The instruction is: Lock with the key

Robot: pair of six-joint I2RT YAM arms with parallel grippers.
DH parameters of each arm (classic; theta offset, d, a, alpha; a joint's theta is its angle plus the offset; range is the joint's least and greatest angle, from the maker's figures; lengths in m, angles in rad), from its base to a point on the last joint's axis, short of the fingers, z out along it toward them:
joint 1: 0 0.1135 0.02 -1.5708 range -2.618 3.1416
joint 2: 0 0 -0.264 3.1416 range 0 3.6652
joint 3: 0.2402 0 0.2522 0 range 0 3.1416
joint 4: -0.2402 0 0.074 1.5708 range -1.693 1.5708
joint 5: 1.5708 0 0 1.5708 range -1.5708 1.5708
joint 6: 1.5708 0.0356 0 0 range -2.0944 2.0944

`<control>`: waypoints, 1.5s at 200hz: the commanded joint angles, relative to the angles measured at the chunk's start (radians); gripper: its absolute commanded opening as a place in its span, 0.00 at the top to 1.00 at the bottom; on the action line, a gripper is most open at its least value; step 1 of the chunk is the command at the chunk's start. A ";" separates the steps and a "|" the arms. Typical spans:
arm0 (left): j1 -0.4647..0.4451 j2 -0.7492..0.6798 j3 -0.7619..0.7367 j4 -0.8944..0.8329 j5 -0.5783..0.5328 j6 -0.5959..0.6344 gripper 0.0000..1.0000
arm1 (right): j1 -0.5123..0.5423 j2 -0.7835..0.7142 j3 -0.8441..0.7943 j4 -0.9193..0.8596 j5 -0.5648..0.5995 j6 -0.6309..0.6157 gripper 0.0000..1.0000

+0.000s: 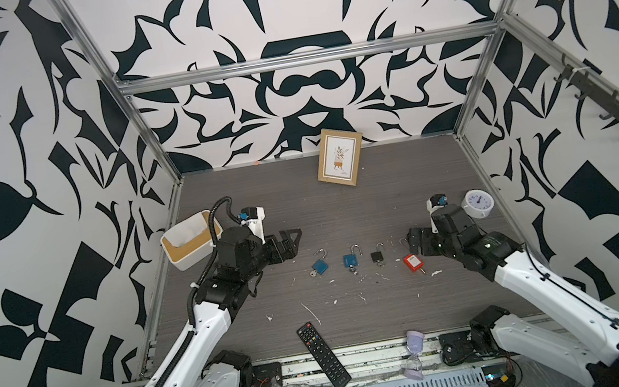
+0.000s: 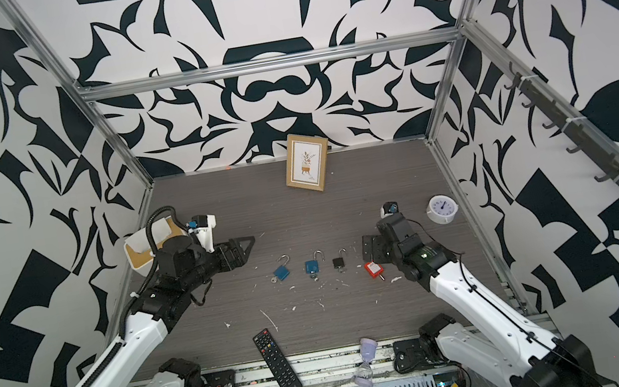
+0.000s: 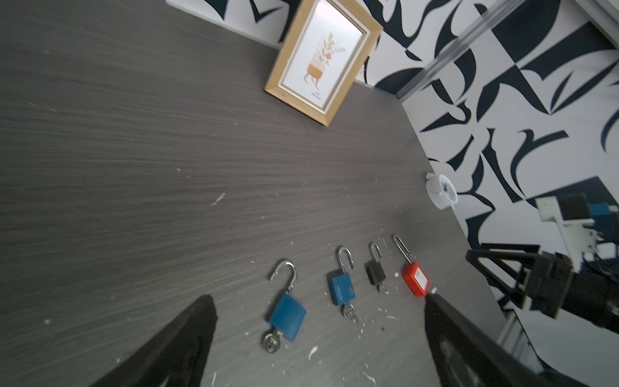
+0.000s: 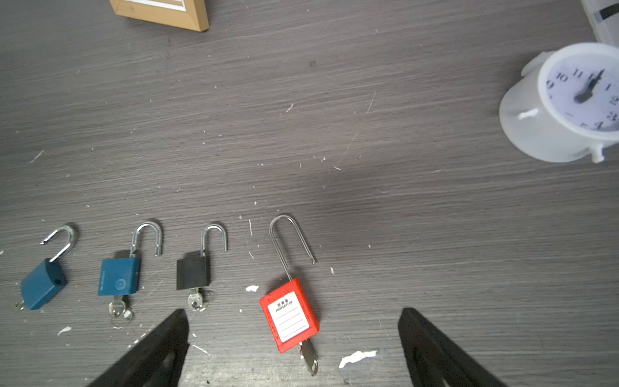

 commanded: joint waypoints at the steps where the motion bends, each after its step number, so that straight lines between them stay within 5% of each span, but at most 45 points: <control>1: -0.003 -0.009 -0.010 -0.079 0.082 -0.023 0.00 | 0.006 -0.067 -0.040 0.040 0.025 0.037 0.01; 36: -0.003 -0.002 -0.018 -0.073 0.104 -0.051 0.02 | 0.006 0.043 0.016 -0.042 -0.072 0.006 0.01; 56: -0.007 0.022 -0.009 -0.050 0.125 -0.062 0.02 | 0.006 0.058 -0.022 0.018 -0.102 0.038 0.10; 206: -0.074 0.114 0.021 0.002 0.120 -0.083 0.03 | 0.021 0.301 -0.093 0.189 -0.158 0.116 0.28; 300: -0.090 0.116 -0.010 0.022 0.101 -0.089 0.03 | 0.105 0.378 -0.060 0.133 -0.030 0.142 0.40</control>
